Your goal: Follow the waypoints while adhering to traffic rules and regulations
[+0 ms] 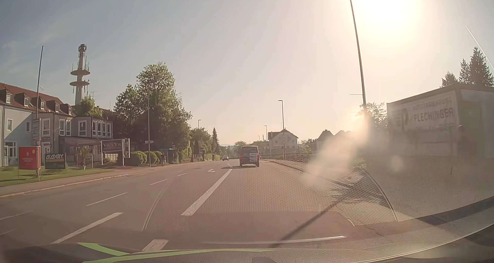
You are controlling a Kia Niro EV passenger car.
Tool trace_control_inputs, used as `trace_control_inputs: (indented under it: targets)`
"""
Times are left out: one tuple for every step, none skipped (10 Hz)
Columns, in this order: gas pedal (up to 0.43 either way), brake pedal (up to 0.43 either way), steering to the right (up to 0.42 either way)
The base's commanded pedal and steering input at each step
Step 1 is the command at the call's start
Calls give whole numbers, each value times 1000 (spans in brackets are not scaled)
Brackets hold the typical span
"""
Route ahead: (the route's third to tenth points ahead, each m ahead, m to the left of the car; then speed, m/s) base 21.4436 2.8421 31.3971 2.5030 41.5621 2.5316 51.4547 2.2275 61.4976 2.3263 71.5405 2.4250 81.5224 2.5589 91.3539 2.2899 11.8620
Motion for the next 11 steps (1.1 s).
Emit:
trace_control_inputs:
  targets:
    - [0,0,-3]
    - [0,0,-3]
    - [0,0,-2]
    - [0,0,-2]
    - [0,0,-2]
    - [0,0,-2]
    - [0,0,-2]
    - [0,0,-2]
    - [0,0,-3]
    - [20,0,-5]
    - [28,0,-5]
